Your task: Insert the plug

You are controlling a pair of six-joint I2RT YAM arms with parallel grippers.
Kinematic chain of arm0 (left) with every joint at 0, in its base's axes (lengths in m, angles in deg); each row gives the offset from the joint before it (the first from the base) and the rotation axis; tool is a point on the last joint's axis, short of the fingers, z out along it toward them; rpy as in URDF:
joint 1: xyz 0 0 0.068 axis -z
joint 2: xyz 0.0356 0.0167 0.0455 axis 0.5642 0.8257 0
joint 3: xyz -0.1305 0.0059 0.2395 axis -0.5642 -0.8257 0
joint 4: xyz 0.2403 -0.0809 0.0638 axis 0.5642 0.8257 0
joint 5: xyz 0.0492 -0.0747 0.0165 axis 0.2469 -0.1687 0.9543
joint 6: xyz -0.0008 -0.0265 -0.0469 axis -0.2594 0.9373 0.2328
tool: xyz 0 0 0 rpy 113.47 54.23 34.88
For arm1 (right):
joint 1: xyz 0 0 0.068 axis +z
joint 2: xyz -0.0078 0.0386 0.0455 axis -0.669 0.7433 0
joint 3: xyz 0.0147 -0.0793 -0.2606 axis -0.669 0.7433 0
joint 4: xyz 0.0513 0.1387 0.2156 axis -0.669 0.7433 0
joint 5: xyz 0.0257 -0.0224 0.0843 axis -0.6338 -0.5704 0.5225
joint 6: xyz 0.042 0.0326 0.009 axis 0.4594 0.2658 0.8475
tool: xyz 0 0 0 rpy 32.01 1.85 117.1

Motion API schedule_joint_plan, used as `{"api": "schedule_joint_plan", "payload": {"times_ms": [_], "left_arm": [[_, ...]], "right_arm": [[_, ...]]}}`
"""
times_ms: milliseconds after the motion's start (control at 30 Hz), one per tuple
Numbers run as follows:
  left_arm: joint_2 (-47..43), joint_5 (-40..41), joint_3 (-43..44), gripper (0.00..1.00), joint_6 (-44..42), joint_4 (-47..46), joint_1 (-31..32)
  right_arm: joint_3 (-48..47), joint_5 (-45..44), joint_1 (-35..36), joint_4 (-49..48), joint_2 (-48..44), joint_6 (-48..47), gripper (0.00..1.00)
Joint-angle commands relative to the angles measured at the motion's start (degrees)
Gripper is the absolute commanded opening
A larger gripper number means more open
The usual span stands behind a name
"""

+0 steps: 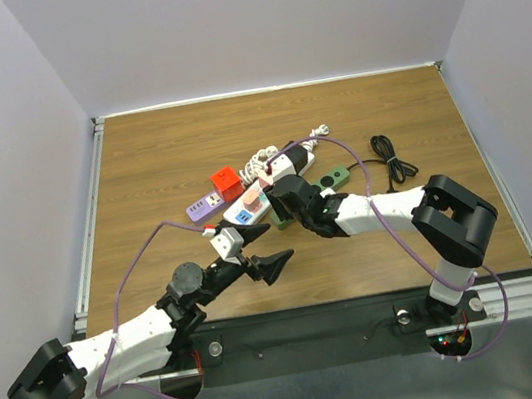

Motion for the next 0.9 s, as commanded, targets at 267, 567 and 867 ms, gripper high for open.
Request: {"api": "schedule_joint_plan", "payload": {"times_ms": [267, 567, 867], "left_arm": [[0.03, -1.18, -0.20, 0.93, -0.08, -3.57, 0.06], [-0.67, -1.44, -0.46, 0.93, 0.00, -3.57, 0.06], [-0.41, -1.88, -0.38, 0.93, -0.26, -3.92, 0.06]], "right_arm": [[4.57, -1.84, -0.88, 1.52, 0.97, 2.17, 0.00], [8.17, 1.60, -1.15, -0.05, 3.87, 4.01, 0.00], [13.54, 4.50, -1.15, -2.52, 4.22, 5.95, 0.00]]}}
